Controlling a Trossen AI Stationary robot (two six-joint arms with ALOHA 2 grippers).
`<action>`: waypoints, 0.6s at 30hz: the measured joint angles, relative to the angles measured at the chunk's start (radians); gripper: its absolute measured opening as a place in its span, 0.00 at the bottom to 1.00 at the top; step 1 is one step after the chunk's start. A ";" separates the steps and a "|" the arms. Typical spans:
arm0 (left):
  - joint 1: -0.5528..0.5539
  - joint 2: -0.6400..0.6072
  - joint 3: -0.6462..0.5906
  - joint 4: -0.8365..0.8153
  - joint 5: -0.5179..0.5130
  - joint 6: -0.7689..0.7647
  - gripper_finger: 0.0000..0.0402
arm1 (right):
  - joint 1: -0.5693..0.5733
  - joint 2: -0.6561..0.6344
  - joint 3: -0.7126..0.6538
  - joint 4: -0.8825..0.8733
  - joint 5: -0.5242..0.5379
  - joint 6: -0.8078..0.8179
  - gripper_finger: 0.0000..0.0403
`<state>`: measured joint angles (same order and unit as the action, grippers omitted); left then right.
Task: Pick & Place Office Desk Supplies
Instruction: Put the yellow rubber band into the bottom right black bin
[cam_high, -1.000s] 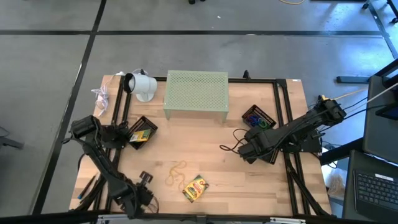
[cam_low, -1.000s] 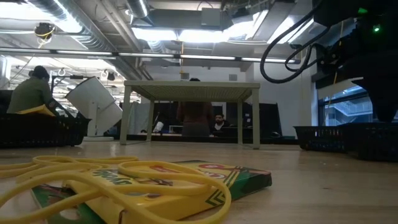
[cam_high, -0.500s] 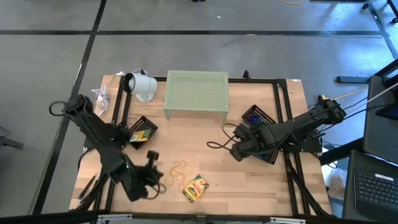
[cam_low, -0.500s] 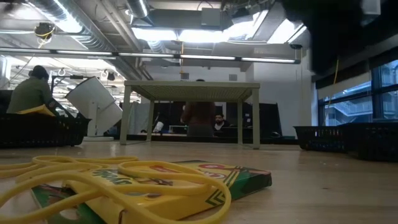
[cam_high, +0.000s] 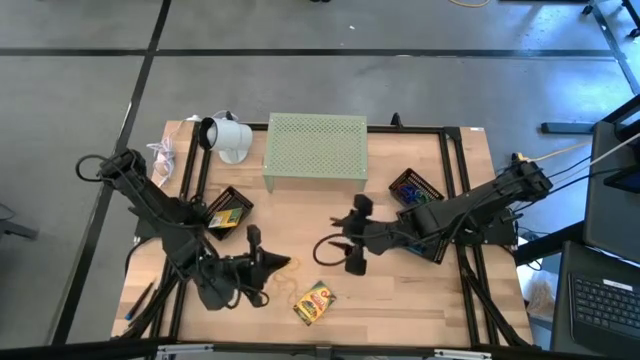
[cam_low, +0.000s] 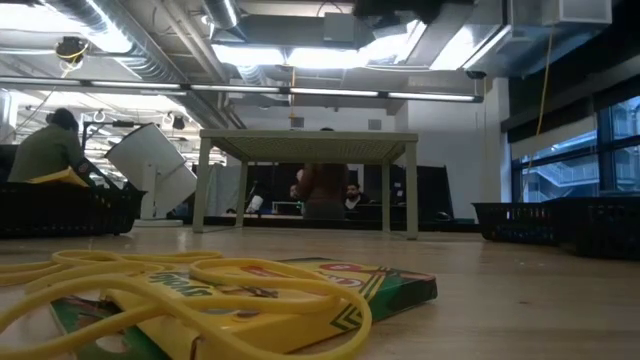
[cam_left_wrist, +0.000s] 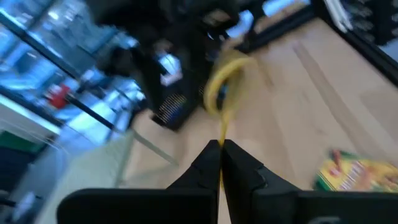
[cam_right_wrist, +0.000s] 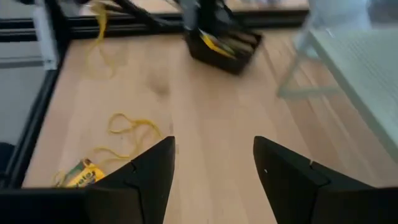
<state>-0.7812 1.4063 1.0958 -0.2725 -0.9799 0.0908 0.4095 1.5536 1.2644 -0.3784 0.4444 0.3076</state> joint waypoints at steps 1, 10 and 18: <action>0.005 0.000 0.000 0.041 -0.013 0.037 0.01 | 0.000 0.007 0.000 0.028 -0.012 -0.038 0.54; 0.058 0.000 0.000 0.330 0.010 0.303 0.01 | 0.000 0.091 0.000 0.323 -0.158 -0.306 0.54; 0.113 0.000 0.001 0.376 0.089 0.368 0.01 | -0.006 0.118 0.000 0.478 -0.217 -0.350 0.54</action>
<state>-0.6680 1.4063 1.0966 0.1040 -0.8912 0.4591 0.4032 1.6716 1.2644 0.1000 0.2277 -0.0419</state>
